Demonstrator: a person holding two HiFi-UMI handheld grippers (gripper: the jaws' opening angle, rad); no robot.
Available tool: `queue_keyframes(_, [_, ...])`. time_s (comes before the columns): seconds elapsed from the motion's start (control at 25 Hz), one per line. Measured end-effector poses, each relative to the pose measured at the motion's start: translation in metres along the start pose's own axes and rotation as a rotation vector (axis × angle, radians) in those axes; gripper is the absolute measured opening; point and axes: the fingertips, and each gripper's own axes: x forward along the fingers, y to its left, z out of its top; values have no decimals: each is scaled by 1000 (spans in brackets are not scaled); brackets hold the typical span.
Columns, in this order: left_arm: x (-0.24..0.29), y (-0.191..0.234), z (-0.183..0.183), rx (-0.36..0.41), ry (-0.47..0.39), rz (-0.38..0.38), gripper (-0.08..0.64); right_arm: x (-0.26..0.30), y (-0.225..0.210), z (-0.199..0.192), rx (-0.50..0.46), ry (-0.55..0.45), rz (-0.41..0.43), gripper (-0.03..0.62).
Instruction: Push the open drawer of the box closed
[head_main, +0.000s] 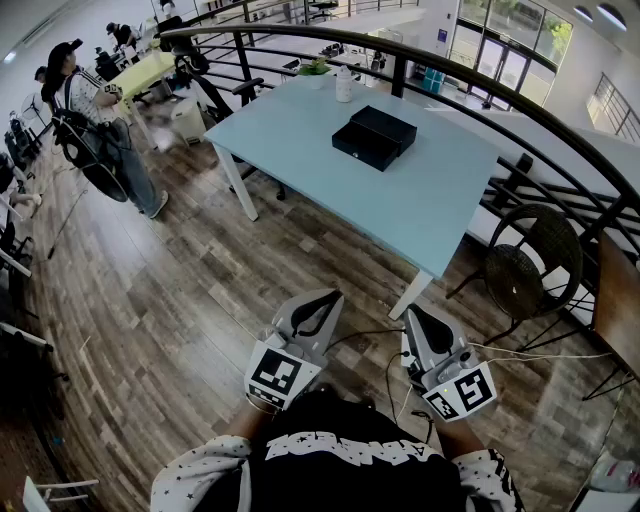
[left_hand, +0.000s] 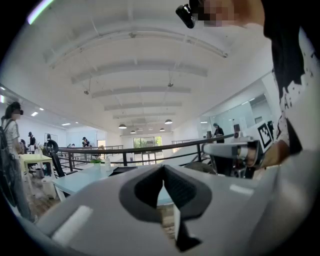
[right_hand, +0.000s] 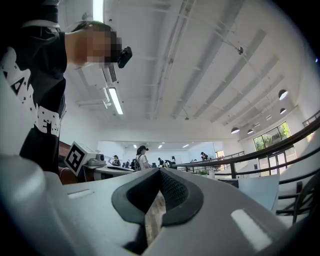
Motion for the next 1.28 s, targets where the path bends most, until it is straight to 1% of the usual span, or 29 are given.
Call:
queue_keyframes(0.12, [2, -5, -3, -31, 3, -5, 0, -3, -1, -4, 13, 6, -3, -3])
queue_keyframes(0.24, [6, -6, -9, -23, 19, -23, 0, -3, -3, -6, 38, 0, -15, -3])
queue_keyframes(0.44, [20, -12, -19, -29, 33, -86, 0, -11, -11, -15, 86, 2, -50, -2])
queue_keyframes(0.6, [20, -9, -24, -41, 34, -108, 0, -14, -18, -20, 87, 21, -95, -2])
queue_keyframes(0.76, [18, 12, -28, -69, 27, -105, 0, 1, -20, -19, 71, 26, -118, -3])
queue_keyframes(0.92, [8, 33, -31, -62, 23, -97, 0, 19, -15, -24, 79, 43, -129, -3])
queue_keyframes(1.16, [-19, 81, -44, -76, 20, -40, 0, 56, 10, -31, 71, 36, -97, -2])
queue_keyframes(1.28, [-27, 92, -51, -91, 23, -27, 0, 68, 17, -39, 71, 59, -81, -2])
